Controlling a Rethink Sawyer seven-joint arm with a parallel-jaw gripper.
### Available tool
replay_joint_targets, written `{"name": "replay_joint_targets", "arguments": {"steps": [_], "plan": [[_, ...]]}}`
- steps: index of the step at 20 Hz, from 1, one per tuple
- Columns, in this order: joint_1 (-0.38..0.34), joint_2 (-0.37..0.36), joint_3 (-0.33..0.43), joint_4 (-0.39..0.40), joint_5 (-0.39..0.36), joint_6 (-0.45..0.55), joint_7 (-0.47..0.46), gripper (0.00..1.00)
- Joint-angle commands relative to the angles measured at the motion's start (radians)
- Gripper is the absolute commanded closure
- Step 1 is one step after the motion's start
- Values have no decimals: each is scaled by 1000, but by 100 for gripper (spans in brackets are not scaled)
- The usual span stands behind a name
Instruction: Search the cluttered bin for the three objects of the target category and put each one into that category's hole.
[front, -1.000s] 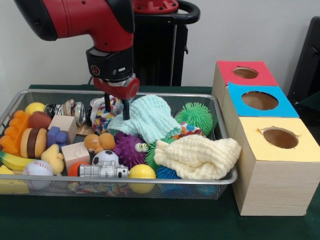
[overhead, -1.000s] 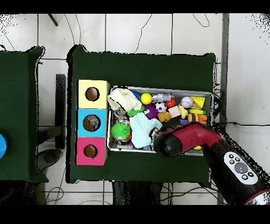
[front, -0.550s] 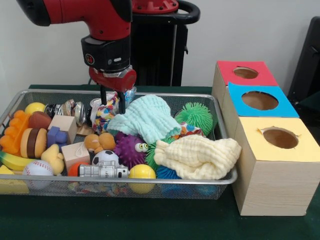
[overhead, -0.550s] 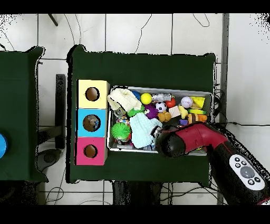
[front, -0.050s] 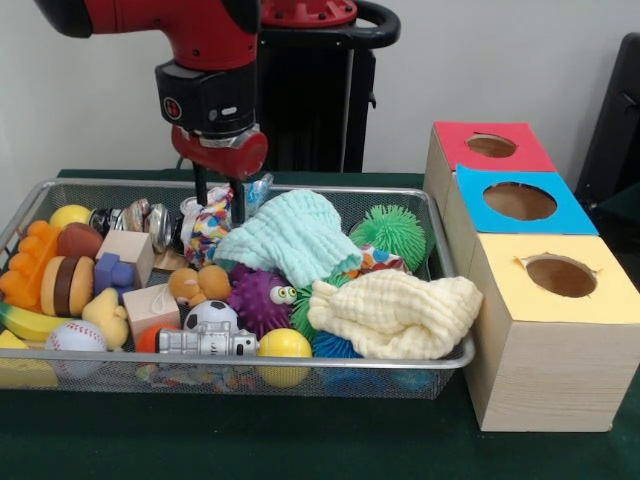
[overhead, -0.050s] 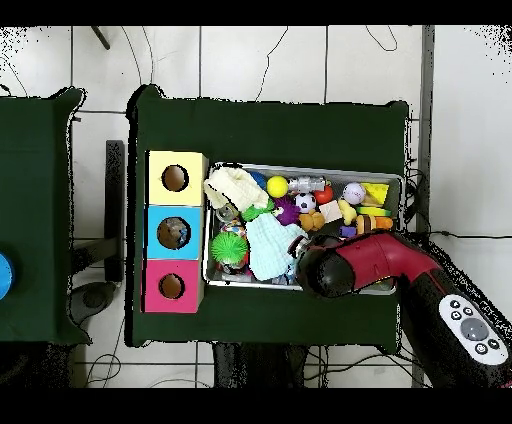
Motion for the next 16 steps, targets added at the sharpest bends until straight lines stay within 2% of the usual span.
{"name": "replay_joint_targets", "arguments": {"steps": [1,8,16], "plan": [[-1,71,-44,6,19,116,21,0],[1,78,-46,0,26,136,17,0],[28,72,-81,-14,0,160,49,0]]}}
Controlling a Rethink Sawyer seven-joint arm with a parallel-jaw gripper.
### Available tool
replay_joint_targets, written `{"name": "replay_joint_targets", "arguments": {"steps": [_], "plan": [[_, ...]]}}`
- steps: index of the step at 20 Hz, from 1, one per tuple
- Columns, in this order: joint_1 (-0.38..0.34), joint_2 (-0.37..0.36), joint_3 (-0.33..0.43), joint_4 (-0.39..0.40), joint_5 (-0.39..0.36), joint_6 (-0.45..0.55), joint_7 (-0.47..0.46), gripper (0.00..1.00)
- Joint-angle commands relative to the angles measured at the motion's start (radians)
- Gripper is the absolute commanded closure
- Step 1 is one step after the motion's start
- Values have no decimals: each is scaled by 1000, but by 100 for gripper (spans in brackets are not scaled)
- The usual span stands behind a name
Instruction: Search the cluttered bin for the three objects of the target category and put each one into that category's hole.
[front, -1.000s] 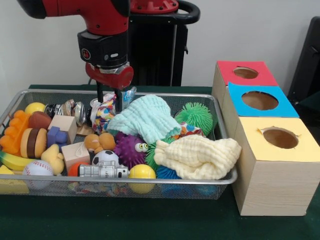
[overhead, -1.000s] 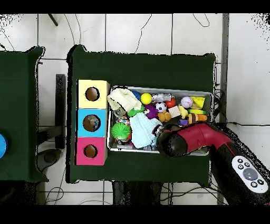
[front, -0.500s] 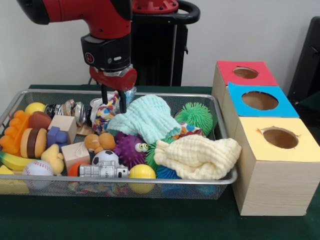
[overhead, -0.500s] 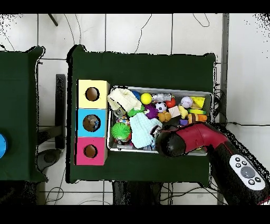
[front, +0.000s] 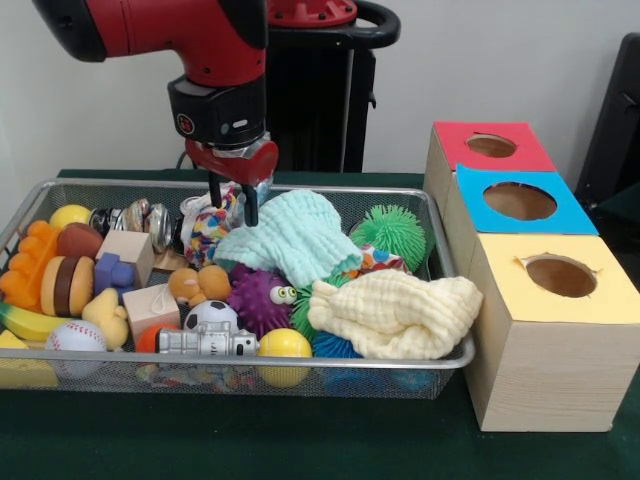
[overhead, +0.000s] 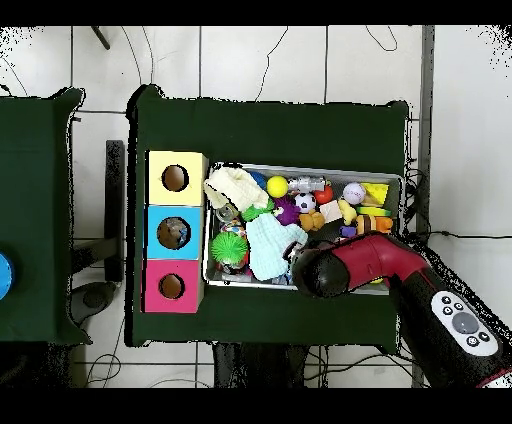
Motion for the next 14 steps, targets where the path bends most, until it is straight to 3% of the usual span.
{"name": "replay_joint_targets", "arguments": {"steps": [1,14], "plan": [[32,22,-80,-18,-10,135,56,0],[48,64,-137,-70,-12,157,37,0]]}}
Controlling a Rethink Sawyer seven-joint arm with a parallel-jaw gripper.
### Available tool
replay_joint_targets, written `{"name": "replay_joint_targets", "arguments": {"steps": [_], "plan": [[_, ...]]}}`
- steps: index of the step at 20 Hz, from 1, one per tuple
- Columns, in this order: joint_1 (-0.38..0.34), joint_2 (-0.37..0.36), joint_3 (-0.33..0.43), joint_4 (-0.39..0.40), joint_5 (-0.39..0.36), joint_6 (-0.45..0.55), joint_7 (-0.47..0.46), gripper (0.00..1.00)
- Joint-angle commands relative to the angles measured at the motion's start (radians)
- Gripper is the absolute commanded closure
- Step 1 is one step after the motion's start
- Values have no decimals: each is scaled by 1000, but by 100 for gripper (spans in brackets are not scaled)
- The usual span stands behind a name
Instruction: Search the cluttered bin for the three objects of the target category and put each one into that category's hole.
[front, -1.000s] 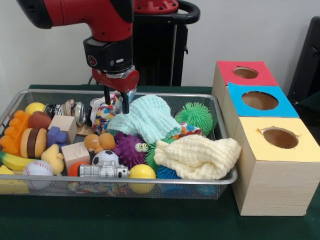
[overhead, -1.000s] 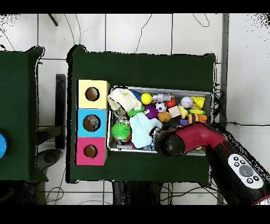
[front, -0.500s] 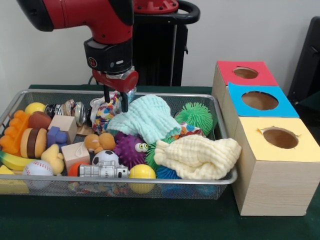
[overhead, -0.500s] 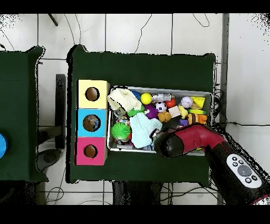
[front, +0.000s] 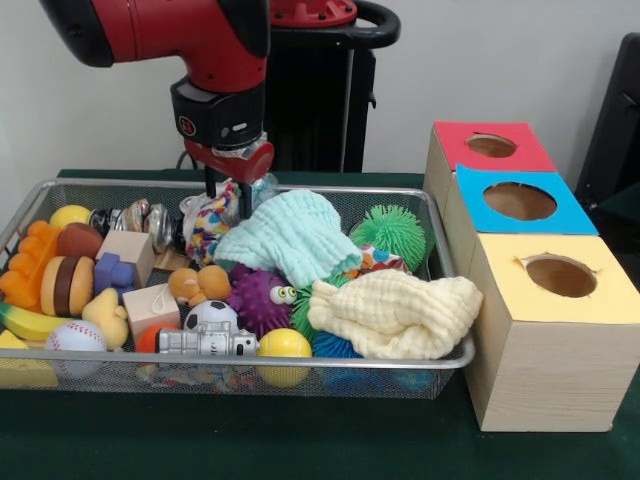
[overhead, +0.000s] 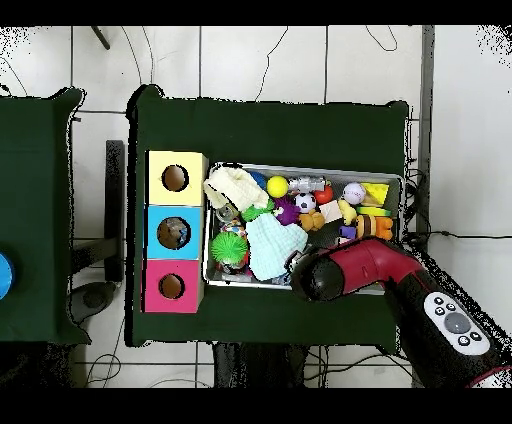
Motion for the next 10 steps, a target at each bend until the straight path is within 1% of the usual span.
{"name": "replay_joint_targets", "arguments": {"steps": [1,2,10], "plan": [[-12,60,-58,-57,-3,114,23,0],[-19,48,-54,-39,3,109,22,0],[-45,54,-30,-25,24,100,0,0]]}}
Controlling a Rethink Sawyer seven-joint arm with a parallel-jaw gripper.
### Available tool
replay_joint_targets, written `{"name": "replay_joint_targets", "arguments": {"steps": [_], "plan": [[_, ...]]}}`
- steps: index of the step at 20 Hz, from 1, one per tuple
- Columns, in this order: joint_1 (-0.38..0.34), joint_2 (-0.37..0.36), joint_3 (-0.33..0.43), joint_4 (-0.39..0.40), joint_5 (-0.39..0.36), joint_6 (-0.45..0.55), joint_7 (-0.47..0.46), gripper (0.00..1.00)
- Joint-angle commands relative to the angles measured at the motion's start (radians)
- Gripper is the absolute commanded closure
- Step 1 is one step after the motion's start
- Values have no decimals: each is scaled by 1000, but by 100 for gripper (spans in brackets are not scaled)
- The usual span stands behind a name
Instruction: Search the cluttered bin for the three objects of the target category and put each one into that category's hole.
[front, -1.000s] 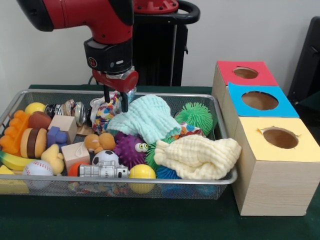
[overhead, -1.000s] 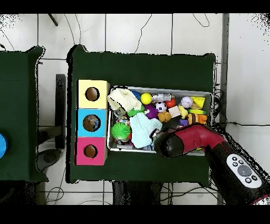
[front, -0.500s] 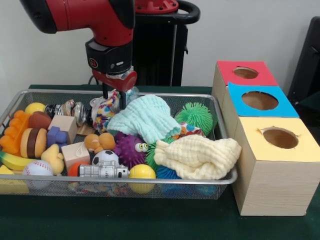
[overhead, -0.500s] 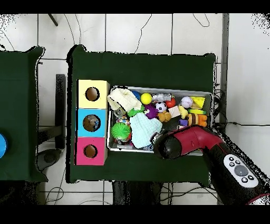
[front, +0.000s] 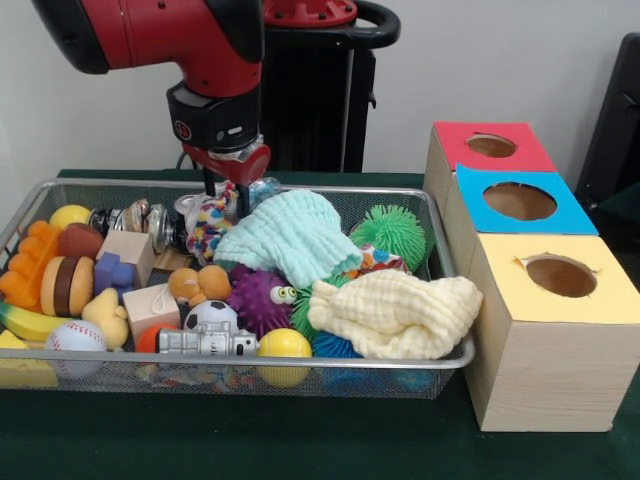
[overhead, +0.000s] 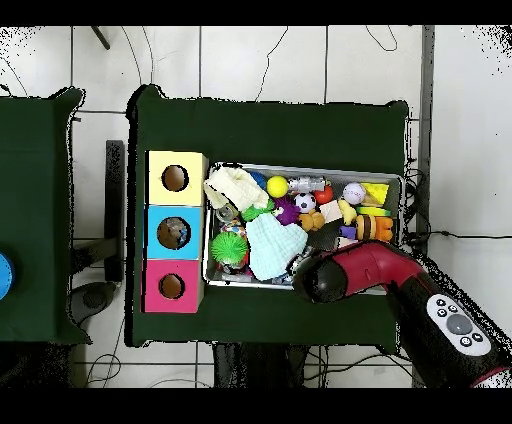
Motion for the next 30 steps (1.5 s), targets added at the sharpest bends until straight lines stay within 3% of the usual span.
{"name": "replay_joint_targets", "arguments": {"steps": [1,6,19,30], "plan": [[-34,40,-20,-25,25,100,-1,0],[-44,56,-13,-28,39,111,-19,0],[-49,-59,60,45,165,173,-25,0],[-18,-69,30,31,84,107,-14,0]]}}
